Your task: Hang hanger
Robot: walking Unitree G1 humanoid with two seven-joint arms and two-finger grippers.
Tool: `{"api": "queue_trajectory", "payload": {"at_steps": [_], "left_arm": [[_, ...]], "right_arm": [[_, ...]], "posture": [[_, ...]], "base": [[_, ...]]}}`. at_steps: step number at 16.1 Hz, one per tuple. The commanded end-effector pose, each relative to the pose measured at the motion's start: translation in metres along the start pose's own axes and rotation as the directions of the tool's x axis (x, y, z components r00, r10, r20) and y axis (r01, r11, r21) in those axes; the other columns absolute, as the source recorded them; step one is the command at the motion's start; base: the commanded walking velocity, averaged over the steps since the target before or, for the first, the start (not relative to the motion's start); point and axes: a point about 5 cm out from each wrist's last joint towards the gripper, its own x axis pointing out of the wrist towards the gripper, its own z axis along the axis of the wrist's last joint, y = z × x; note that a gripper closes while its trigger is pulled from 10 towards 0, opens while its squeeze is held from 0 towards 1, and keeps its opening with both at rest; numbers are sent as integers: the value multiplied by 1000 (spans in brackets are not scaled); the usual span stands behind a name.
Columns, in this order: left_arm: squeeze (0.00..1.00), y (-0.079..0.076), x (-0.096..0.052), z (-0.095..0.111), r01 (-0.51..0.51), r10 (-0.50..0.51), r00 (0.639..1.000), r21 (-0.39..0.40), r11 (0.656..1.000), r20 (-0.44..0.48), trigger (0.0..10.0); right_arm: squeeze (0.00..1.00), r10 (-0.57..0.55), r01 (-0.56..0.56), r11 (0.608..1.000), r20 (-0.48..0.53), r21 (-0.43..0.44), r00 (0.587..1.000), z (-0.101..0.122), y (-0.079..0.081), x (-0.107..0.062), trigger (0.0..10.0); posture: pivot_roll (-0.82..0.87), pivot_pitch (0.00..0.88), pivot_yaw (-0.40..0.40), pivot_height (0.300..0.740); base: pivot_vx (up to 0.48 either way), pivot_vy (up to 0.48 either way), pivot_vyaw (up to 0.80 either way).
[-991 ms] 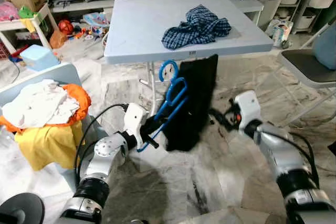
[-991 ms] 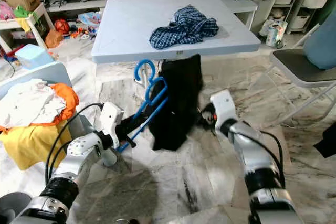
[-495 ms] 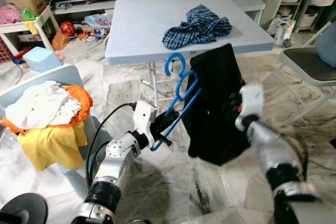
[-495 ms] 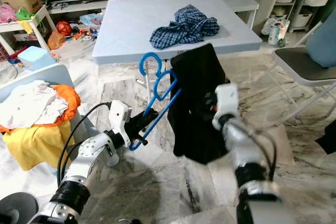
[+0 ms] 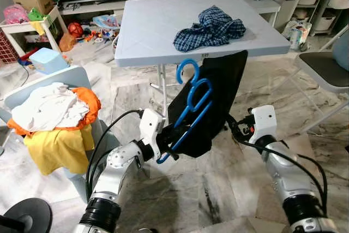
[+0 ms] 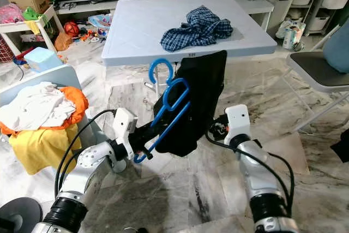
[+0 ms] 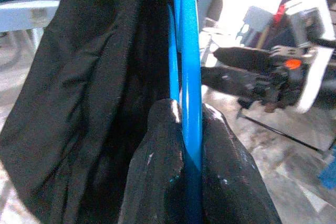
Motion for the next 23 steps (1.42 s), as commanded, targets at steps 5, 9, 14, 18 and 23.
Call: {"api": "queue_trajectory", "payload": {"at_steps": [5,9,14,18,23], "left_arm": [[0,-19,5,9,151,-150,988,-20,988,20,0],[0,-23,2,10,192,-192,981,-36,981,6,0],[0,-13,-5,9,159,-160,987,-11,987,-28,0],[0,-7,-8,7,130,-129,990,24,991,-48,0],[0,5,-8,4,49,-44,996,68,996,-71,0]], "right_arm": [[0,19,-19,1000,21,-18,1000,4,23,3,10000],[0,-144,142,987,-25,-71,989,-1,3,4,0],[0,-296,291,950,-32,-114,955,1,-29,-2,0],[0,-338,337,936,10,-103,941,8,-38,-3,0],[0,-390,397,916,97,-65,916,23,-45,-4,0]], "posture": [[-148,0,53,740],[-150,0,48,740],[-148,0,44,740],[-150,0,39,740],[-152,0,38,740]], "base": [[0,0,0],[0,0,0],[0,0,0],[0,0,0],[0,0,0]]}}
